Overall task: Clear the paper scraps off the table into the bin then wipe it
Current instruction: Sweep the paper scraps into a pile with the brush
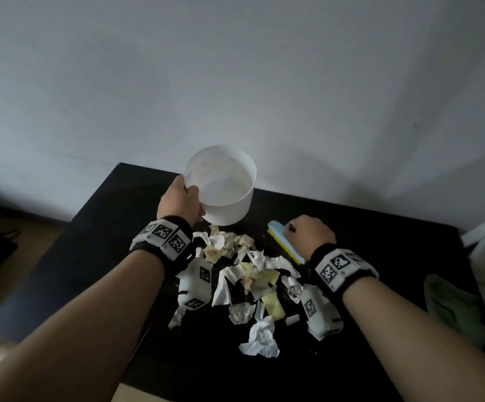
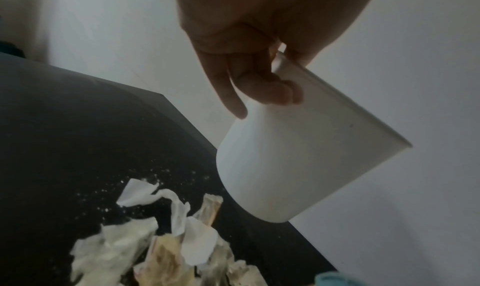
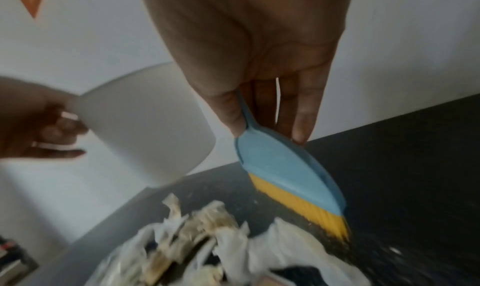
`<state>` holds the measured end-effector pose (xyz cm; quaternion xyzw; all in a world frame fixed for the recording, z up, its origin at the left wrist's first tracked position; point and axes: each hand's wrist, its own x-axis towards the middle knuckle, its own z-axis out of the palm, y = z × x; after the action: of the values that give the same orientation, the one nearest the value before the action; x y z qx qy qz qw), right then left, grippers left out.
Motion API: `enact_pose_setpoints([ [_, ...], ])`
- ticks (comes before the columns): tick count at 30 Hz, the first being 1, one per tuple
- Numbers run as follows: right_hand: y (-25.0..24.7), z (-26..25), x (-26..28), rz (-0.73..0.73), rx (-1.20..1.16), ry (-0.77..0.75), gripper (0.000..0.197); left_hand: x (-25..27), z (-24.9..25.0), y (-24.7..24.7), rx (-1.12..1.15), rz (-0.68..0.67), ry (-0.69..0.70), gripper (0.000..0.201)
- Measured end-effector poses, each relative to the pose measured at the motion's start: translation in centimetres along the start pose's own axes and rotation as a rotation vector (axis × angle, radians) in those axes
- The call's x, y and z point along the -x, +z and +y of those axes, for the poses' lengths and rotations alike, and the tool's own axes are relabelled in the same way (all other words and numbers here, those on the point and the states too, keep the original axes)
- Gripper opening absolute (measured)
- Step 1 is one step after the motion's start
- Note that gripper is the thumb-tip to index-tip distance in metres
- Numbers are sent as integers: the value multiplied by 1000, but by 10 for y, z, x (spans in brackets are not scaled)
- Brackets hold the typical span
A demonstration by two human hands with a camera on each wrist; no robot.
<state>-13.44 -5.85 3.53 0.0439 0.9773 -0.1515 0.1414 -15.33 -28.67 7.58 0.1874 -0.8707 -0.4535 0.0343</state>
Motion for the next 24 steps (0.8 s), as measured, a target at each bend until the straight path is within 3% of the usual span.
enact_pose_setpoints([
  [6,-16,-9,-29,137,79,89,28,-20,-25,-37,-22,56,-70,32],
  [11,12,-37,-36,-33,103,164,31,-34,-47,-62,-18,81,-110,35],
  [16,17,-97,-37,-134,61,30,35,-47,-63,-80,-9,122,-132,31],
  [24,14,-149,-53,4,18,-182,34,-60,-83,-102,-5,150,-159,28],
])
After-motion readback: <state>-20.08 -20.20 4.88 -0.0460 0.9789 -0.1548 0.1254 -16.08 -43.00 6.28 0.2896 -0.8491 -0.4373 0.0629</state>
